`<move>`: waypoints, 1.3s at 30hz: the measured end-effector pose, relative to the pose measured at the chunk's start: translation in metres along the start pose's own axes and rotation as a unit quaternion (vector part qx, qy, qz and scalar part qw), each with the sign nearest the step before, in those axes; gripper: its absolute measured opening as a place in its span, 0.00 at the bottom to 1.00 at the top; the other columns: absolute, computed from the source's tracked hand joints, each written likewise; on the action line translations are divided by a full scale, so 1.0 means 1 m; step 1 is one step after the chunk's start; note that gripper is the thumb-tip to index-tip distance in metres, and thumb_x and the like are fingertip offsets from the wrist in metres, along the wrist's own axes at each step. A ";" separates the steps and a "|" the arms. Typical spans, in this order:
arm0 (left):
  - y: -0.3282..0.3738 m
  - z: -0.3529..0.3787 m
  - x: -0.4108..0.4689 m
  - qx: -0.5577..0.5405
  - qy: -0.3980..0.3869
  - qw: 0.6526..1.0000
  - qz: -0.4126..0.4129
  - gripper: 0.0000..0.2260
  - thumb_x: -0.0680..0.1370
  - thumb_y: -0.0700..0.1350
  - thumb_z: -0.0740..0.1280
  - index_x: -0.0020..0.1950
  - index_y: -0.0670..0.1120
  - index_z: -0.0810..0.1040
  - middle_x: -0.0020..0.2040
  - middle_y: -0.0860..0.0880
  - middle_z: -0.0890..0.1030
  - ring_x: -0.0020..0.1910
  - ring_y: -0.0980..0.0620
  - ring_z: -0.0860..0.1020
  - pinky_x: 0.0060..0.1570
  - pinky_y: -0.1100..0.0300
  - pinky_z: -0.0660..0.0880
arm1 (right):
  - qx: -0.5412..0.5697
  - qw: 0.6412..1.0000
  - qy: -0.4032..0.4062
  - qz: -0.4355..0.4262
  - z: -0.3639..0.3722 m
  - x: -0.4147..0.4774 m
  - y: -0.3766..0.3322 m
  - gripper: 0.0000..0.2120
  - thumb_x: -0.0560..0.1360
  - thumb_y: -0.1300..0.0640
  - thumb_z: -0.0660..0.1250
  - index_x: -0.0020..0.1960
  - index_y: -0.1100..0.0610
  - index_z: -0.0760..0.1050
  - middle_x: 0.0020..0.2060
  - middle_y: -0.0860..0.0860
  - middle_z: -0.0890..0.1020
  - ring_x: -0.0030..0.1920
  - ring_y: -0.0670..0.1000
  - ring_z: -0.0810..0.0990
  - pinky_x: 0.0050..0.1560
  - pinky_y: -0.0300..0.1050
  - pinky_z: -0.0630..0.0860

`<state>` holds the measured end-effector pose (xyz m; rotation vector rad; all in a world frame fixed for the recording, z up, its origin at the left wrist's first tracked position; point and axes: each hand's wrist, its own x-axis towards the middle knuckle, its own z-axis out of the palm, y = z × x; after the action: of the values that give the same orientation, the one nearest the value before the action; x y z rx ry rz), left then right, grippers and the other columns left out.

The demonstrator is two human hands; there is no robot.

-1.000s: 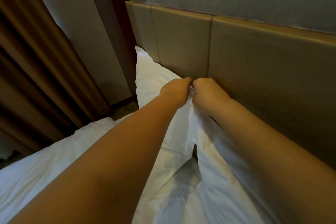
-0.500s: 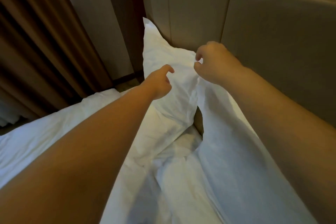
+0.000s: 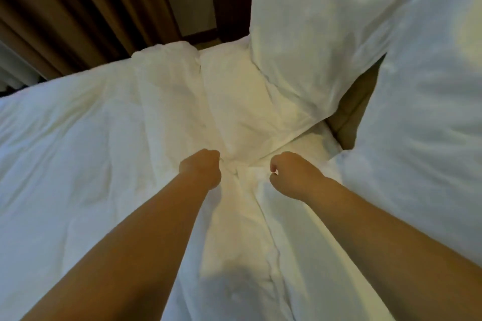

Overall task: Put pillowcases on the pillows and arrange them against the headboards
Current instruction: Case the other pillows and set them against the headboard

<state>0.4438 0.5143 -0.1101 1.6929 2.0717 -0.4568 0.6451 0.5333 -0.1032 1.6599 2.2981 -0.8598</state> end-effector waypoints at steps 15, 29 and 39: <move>0.007 0.098 0.097 0.092 0.143 0.981 0.090 0.11 0.80 0.46 0.62 0.61 0.49 0.76 0.57 0.45 0.72 0.55 0.44 0.75 0.45 0.53 0.71 | -0.003 0.998 0.005 0.069 0.146 0.107 -0.019 0.15 0.80 0.52 0.55 0.57 0.59 0.73 0.57 0.58 0.77 0.57 0.59 0.76 0.55 0.49 0.71; 0.003 0.093 0.056 -0.309 -0.026 0.951 0.006 0.25 0.82 0.60 0.51 0.44 0.44 0.78 0.40 0.47 0.79 0.43 0.47 0.78 0.45 0.56 0.72 | 0.087 0.993 0.066 0.046 0.159 0.056 -0.033 0.08 0.80 0.58 0.56 0.53 0.57 0.72 0.49 0.54 0.79 0.50 0.56 0.79 0.49 0.49 0.75; 0.036 0.121 0.059 -0.273 -0.011 0.960 -0.069 0.14 0.81 0.46 0.61 0.61 0.39 0.75 0.59 0.43 0.78 0.58 0.45 0.76 0.49 0.61 0.68 | 0.055 0.983 0.008 0.177 0.189 0.017 -0.022 0.13 0.79 0.60 0.54 0.61 0.58 0.69 0.60 0.55 0.74 0.62 0.56 0.74 0.59 0.48 0.71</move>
<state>0.4829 0.5103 -0.2443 1.2178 2.0554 0.0624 0.5840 0.4393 -0.2583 2.0433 1.9046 -0.9044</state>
